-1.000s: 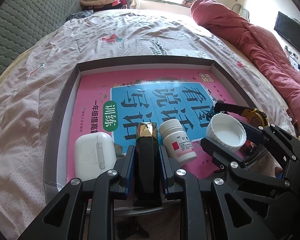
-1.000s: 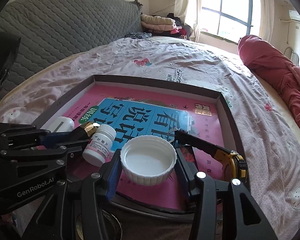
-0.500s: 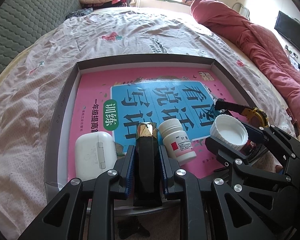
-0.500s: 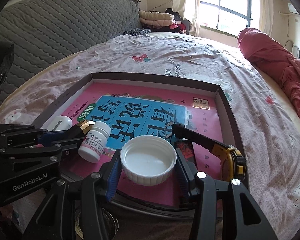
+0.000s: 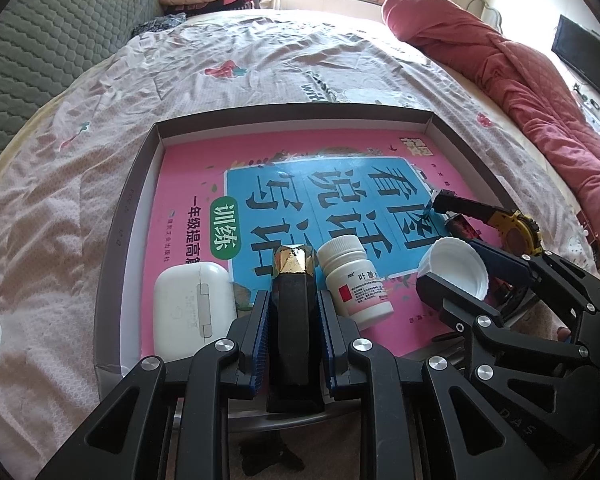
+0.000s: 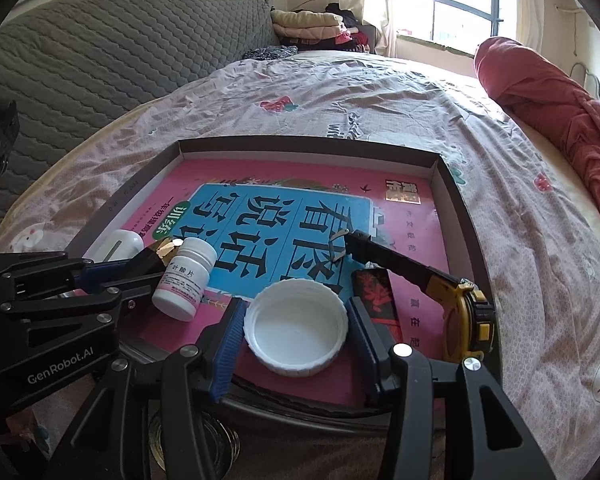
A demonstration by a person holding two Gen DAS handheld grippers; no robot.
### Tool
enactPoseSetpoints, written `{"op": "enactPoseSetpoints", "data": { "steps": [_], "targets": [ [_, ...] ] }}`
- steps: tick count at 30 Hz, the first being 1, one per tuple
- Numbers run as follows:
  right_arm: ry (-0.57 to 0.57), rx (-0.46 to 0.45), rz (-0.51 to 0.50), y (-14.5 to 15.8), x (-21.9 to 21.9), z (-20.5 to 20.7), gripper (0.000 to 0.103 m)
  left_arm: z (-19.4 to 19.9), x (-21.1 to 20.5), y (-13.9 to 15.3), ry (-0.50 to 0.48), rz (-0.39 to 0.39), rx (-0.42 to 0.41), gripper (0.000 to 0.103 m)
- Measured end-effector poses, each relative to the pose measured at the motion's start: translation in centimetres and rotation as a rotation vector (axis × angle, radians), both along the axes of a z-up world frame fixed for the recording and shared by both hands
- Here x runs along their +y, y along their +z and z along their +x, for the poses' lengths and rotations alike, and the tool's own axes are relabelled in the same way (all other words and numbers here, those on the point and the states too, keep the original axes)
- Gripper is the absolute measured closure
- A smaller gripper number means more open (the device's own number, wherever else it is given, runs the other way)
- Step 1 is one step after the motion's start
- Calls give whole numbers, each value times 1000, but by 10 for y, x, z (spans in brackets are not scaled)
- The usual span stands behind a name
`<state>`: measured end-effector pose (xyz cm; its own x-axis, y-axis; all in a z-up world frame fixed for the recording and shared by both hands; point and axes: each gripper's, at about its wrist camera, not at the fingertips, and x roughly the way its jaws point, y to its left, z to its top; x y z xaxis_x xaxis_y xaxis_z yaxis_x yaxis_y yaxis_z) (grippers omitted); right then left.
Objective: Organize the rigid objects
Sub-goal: 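Lower the clip beside the pill bottle while the right tool lowers the cap beside the lighter, then open both tools and withdraw them from the tray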
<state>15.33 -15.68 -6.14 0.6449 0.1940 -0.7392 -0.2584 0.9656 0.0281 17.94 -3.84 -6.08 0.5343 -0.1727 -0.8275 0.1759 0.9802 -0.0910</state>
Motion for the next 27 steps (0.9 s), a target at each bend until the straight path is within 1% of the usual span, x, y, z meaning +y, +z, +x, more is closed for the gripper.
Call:
{"op": "enactPoseSetpoints", "data": {
  "steps": [6, 8, 14, 18, 21, 27],
  "targets": [
    [-1, -26, 11, 2, -3, -5, 52, 0, -1, 0, 2, 4, 14, 80],
    [-3, -40, 11, 5, -3, -6, 49, 0, 0, 0, 4, 4, 21, 80],
    [-23, -95, 37, 15, -8, -13, 48, -3, -1, 1, 6, 11, 32, 80],
    [-40, -128, 50, 22, -12, -18, 47, -6, 0, 2, 10, 1, 41, 80],
    [-49, -150, 56, 26, -14, -21, 44, -9, 1, 4, 13, -2, 39, 80],
    [-62, -162, 68, 29, -18, -28, 43, -10, 2, 6, 15, -7, 35, 79]
  ]
}}
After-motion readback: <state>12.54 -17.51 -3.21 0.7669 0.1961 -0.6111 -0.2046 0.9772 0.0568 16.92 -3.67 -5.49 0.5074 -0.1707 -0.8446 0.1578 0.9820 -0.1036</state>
